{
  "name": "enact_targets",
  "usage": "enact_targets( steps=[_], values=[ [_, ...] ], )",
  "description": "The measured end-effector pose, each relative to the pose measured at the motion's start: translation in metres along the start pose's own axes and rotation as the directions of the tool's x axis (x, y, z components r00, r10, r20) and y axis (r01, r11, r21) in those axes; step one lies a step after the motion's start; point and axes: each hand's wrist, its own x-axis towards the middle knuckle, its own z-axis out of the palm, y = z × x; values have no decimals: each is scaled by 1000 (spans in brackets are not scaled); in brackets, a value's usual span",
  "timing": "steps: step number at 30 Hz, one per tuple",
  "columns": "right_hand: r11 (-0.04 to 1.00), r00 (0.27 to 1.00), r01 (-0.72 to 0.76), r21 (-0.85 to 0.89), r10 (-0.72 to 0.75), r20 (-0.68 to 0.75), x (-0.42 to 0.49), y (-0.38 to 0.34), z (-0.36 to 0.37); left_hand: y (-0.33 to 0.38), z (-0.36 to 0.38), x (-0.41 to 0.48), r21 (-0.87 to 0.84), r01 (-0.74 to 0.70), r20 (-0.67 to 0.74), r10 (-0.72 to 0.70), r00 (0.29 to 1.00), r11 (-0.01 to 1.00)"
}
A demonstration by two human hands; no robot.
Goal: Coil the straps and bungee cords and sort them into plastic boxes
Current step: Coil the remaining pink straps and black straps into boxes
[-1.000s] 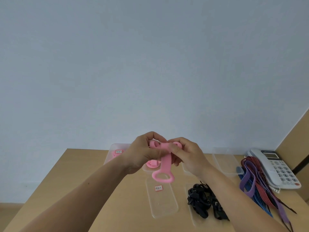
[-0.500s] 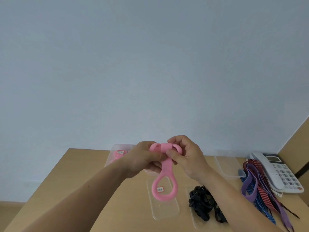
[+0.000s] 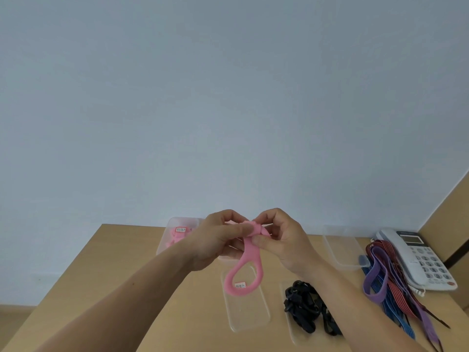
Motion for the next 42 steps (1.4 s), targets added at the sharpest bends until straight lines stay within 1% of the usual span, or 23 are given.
enact_targets(
  steps=[2, 4, 7, 9, 14, 18, 21, 25, 28, 31, 33, 35, 38, 42],
  values=[
    [995, 998, -54, 84, 56, -24, 1, 0, -1, 1, -1, 0, -1, -32, -13, 32, 999, 999],
    [985, 994, -105, 139, 108, -15, 1, -2, -1, 0, -3, -1, 17, -64, -11, 64, 998, 998],
    [979, 987, -163, 125, 163, 10, 1, -3, 2, -2, -4, 0, 44, -97, -16, 98, 995, 994],
    [979, 984, -177, 101, 178, -1, 2, -4, 2, -5, -5, 0, 39, -93, -13, 93, 996, 995],
    [997, 996, -83, 2, 83, -41, 1, -5, -1, -5, -6, -1, 9, -28, 13, 27, 1000, 1000],
    [999, 998, -22, -31, 21, -56, 1, -5, 2, -4, -6, 0, 49, 19, 126, -25, 992, 999],
    [995, 999, -6, -100, 1, -48, -1, -6, 2, -2, -9, -2, -9, 28, 173, -26, 985, 1000],
    [999, 999, -45, -28, 45, 16, -3, -8, 3, -4, -10, -2, -96, 61, 120, -50, 992, 993],
    [997, 999, -51, -61, 52, 13, -4, -7, 5, -6, -9, -1, -113, 61, 91, -51, 995, 992],
    [998, 998, -55, -43, 55, -6, -5, -6, 3, -7, -9, -1, -120, 25, 63, -17, 998, 992],
    [997, 997, -78, 10, 78, -14, -4, -5, 1, -8, -10, 0, -132, -33, 45, 39, 998, 991],
    [992, 994, -111, 65, 110, 17, -4, -6, 1, -7, -10, 2, -111, -107, 26, 110, 994, 988],
    [984, 986, -155, 90, 148, 81, -4, -8, 2, -8, -11, 5, 0, -188, -10, 188, 982, 982],
    [978, 978, -209, 21, 210, -17, 0, -11, 3, -13, -11, 7, 150, -237, 27, 236, 971, 960]
  ],
)
